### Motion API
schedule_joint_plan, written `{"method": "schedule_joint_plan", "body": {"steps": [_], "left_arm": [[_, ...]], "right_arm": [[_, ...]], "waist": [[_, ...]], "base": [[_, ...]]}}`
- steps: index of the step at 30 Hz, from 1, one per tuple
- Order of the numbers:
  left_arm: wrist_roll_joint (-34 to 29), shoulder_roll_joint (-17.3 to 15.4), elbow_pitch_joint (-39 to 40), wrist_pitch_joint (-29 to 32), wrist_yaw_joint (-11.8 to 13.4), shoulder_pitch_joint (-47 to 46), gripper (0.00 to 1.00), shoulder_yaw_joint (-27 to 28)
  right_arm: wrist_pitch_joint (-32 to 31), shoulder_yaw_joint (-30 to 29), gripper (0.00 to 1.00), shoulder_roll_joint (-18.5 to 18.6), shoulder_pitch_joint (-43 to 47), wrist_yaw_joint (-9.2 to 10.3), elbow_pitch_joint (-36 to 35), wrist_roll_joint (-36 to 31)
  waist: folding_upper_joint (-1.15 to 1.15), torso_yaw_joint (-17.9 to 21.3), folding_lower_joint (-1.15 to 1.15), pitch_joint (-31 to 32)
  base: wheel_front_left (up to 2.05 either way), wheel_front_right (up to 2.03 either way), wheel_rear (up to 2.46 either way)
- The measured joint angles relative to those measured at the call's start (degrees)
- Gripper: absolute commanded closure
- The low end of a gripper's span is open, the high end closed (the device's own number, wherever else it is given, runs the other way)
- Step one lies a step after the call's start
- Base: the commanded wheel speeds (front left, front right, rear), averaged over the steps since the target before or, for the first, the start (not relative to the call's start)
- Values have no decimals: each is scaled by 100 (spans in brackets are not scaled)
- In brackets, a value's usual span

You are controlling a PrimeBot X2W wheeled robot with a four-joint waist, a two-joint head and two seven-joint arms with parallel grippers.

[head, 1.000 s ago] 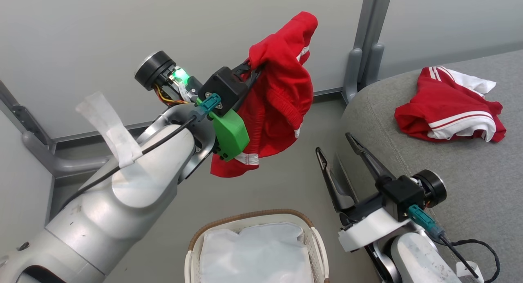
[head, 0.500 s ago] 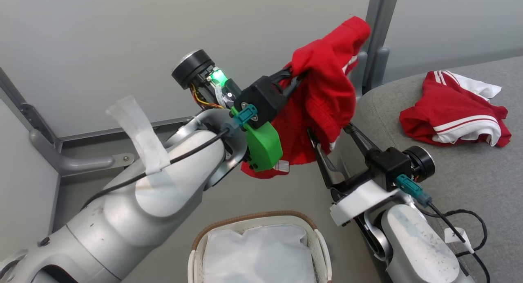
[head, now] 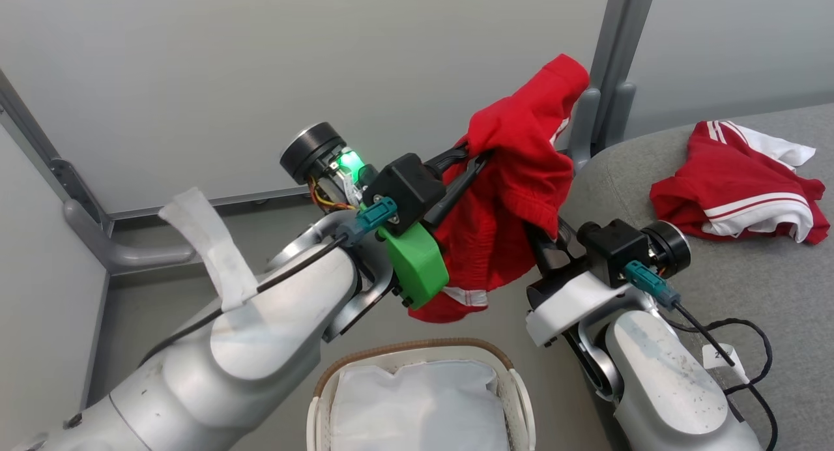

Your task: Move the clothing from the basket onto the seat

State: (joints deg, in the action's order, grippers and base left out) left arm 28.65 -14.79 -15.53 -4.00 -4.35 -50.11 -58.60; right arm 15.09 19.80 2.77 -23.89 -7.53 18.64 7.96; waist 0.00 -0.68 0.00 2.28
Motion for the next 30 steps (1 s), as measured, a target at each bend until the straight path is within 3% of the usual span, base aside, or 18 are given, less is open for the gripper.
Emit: {"method": "schedule_joint_plan", "body": {"steps": [2, 3, 6, 15, 24, 30], "left_arm": [[118, -29, 26, -114, 88, 196, 97, 86], [204, -36, 22, -135, 127, 300, 83, 115], [366, -52, -7, -321, 245, 659, 0, 177], [676, -52, -376, -932, 542, 1718, 0, 316], [877, -8, -657, -1088, 532, 2709, 0, 719], [603, 52, -550, -1103, 433, 3254, 0, 1117]], "right_arm": [[0, -49, 100, 1, 3, 0, -31, 9], [0, -75, 100, 1, 10, 0, -49, 10], [0, -144, 100, -1, 58, 0, -113, 9], [0, -477, 100, 3, 252, 0, -232, -114], [0, -864, 100, 2, 453, 0, -360, -303], [0, -1020, 100, 1, 481, 0, -402, -380]], "waist": [[0, -4, 0, 1], [0, -6, 0, 5], [0, -6, 0, 14], [0, -15, 0, 43], [0, 15, 0, 10], [0, 33, 0, -51]], "base": [[0, 0, 0], [0, 0, 0], [0, 0, 0], [0, 0, 0], [0, 0, 0], [0, 0, 0]]}}
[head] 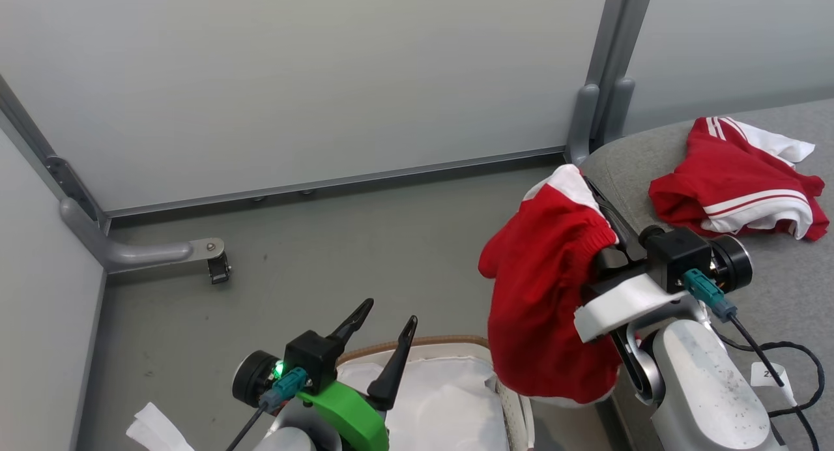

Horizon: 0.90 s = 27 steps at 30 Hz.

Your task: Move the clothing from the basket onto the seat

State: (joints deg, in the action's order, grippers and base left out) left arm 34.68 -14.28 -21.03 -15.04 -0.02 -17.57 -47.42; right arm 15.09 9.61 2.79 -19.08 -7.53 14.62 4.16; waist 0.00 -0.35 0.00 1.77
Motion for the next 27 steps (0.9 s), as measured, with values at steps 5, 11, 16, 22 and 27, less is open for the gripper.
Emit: {"method": "schedule_joint_plan", "body": {"steps": [5, 11, 16, 22, 27], "left_arm": [[-285, 120, 49, -1, -31, 206, 0, 337], [-535, 294, 86, -12, -130, 363, 0, 665], [-778, 430, 92, -12, -234, 365, 0, 834], [-1089, 508, 51, -13, -372, 110, 0, 936], [-1282, 545, -56, -13, -482, -113, 0, 926]], "right_arm": [[0, -115, 100, 0, -21, 0, -18, -86], [0, -187, 100, -1, -172, 0, -109, -231], [0, -379, 100, -1, -224, 0, -186, -307], [0, -721, 100, 9, -266, 0, -323, -302], [0, -945, 100, 10, -251, 0, -398, -220]], "waist": [[0, 96, 0, -41], [0, 452, 0, -114], [0, 913, 0, -238], [0, 1574, 0, -529], [0, 2066, 0, -835]], "base": [[0, 0, 0], [0, 0, 0], [0, 0, 0], [0, 0, 0], [0, 0, 0]]}}
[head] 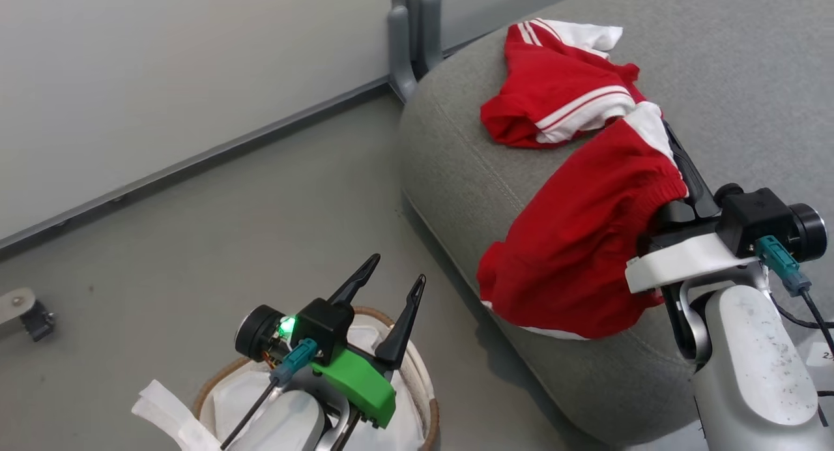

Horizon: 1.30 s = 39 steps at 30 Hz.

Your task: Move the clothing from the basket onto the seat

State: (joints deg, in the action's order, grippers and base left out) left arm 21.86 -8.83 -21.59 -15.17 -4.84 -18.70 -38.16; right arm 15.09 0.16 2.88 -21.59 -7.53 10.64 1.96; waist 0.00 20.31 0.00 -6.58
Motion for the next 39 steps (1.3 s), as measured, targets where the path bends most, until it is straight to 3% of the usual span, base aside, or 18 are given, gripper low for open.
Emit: {"method": "schedule_joint_plan", "body": {"steps": [5, 12, 24, 30, 39], "left_arm": [[-82, 20, -99, 0, -71, -140, 0, -24], [-127, 15, -155, 0, -127, -240, 0, -19], [-201, 19, -67, 0, -166, -354, 0, 64], [-258, 21, 35, 0, -178, -425, 0, -8], [-354, 83, 267, 0, -219, -691, 0, -156]], "right_arm": [[0, -73, 100, 1, 7, 0, -63, 115], [0, -37, 100, -3, -58, 0, -69, 102], [-1, -22, 100, 38, -1594, 0, -131, -856], [1, -224, 100, 647, -2844, 0, 118, -1001], [-155, -750, 100, 2173, -4523, 0, 1256, -1203]], "waist": [[0, 380, 0, -370], [0, 623, 0, -819], [0, 141, 0, -1121], [0, -237, 0, -1232], [0, -807, -1, -1520]], "base": [[0, 0, 0], [0, 0, 0], [0, 0, 0], [0, 0, 0], [0, 0, 0]]}}
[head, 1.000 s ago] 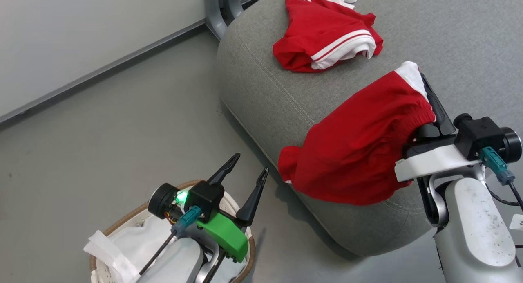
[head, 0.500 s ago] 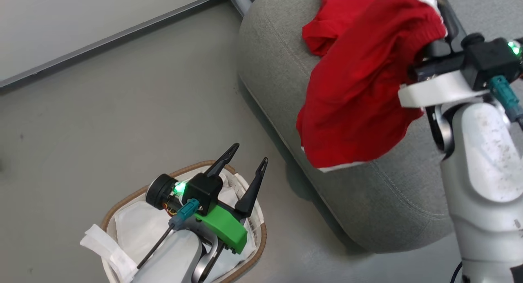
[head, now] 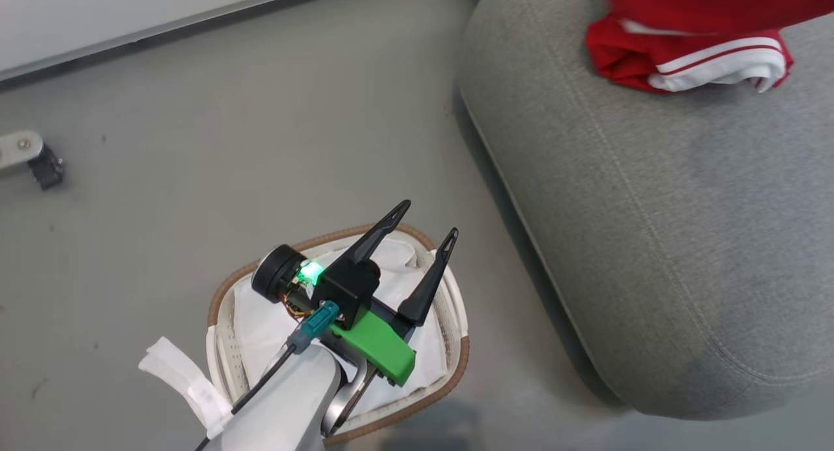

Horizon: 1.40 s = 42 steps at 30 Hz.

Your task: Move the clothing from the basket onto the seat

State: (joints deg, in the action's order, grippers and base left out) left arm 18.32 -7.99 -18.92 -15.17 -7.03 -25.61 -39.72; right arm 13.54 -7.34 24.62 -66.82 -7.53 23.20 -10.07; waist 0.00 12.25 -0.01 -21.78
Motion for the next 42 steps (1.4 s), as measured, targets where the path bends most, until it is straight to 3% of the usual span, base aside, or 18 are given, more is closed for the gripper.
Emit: {"method": "schedule_joint_plan", "body": {"steps": [6, 9, 17, 26, 27, 29, 30, 42], "left_arm": [[-30, -19, 107, 26, -3, -180, 0, -85], [-67, -44, 171, 47, -3, -275, 0, -90], [-141, -111, 335, 108, 56, -506, 0, -94], [-181, -127, 336, 183, 107, -572, 0, -186], [-181, -124, 330, 190, 107, -573, 0, -198], [-168, -114, 320, 197, 107, -573, 0, -215], [-146, -103, 315, 197, 107, -573, 0, -216], [252, -26, 97, 100, 281, -431, 0, 92]], "right_arm": [[-67, -465, 100, 719, -163, 0, 524, -53], [-37, -704, 100, 803, -4, 0, 782, -53], [112, -1138, 100, 290, 643, 0, 1344, -222], [145, -1237, 100, -209, 1053, 0, 1581, -415], [145, -1213, 90, -246, 1131, 0, 1555, -434], [146, -1206, 42, -300, 1259, 0, 1490, -450], [146, -1199, 0, -334, 1325, 0, 1457, -452], [146, -873, 0, -757, 2267, 0, 898, -316]], "waist": [[0, -257, 0, -402], [0, -367, 0, -630], [0, -590, 0, -1270], [0, -635, 0, -1623], [0, -618, 0, -1616], [0, -591, 0, -1585], [0, -576, 0, -1563], [0, -364, 0, -1151]], "base": [[0, 0, 0], [0, 0, 0], [0, 0, 0], [0, 0, 0], [0, 0, 0], [0, 0, 0], [0, 0, 0], [0, 0, 0]]}}
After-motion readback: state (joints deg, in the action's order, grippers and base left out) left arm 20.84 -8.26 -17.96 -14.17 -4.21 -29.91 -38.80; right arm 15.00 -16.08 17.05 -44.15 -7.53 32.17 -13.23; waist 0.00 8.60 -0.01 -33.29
